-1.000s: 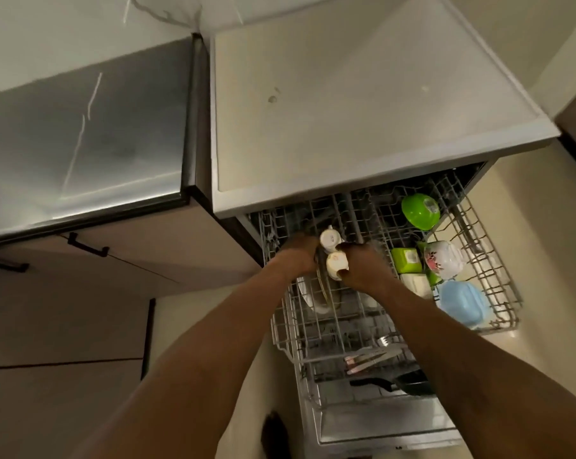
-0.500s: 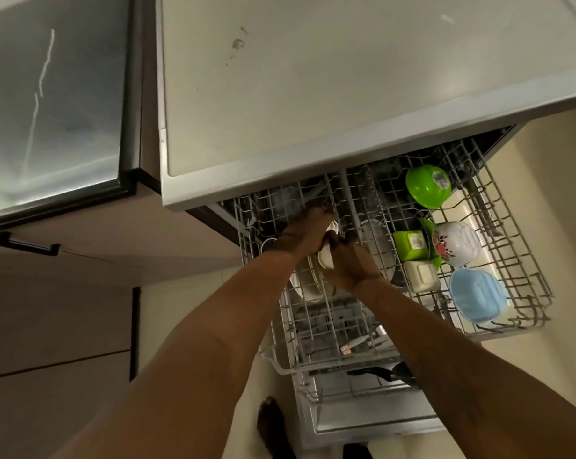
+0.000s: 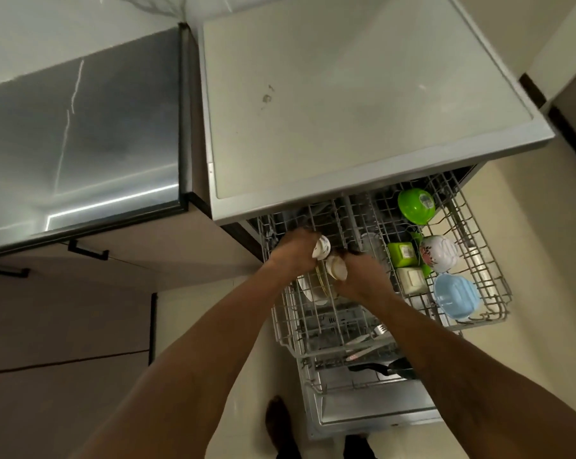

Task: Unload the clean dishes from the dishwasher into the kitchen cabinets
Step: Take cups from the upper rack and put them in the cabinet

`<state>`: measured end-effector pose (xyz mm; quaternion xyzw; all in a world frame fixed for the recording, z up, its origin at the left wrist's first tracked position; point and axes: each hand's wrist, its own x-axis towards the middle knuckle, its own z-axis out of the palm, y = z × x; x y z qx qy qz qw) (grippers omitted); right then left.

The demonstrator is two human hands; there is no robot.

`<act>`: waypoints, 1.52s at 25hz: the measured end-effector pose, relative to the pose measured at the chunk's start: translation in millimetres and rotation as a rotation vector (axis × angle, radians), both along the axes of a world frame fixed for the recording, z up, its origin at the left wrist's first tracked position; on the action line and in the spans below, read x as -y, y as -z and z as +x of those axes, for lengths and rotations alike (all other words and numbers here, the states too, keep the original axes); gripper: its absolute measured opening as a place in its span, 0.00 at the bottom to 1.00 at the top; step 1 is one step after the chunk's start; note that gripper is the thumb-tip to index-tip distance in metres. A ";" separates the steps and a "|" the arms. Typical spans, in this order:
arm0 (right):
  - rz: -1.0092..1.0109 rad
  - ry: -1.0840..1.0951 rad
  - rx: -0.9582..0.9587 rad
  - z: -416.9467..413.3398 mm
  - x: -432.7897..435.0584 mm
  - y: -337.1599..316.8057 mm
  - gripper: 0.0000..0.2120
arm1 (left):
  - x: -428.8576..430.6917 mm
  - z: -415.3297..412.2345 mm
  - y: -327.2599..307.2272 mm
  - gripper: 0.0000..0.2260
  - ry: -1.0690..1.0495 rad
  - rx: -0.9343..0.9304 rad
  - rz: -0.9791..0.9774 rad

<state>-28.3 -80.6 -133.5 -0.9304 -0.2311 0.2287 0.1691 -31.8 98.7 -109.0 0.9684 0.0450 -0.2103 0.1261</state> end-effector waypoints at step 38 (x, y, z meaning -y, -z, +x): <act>0.577 -0.185 0.755 -152.2 -364.1 -435.8 0.31 | -353.0 -246.1 -431.0 0.11 -0.271 0.852 0.182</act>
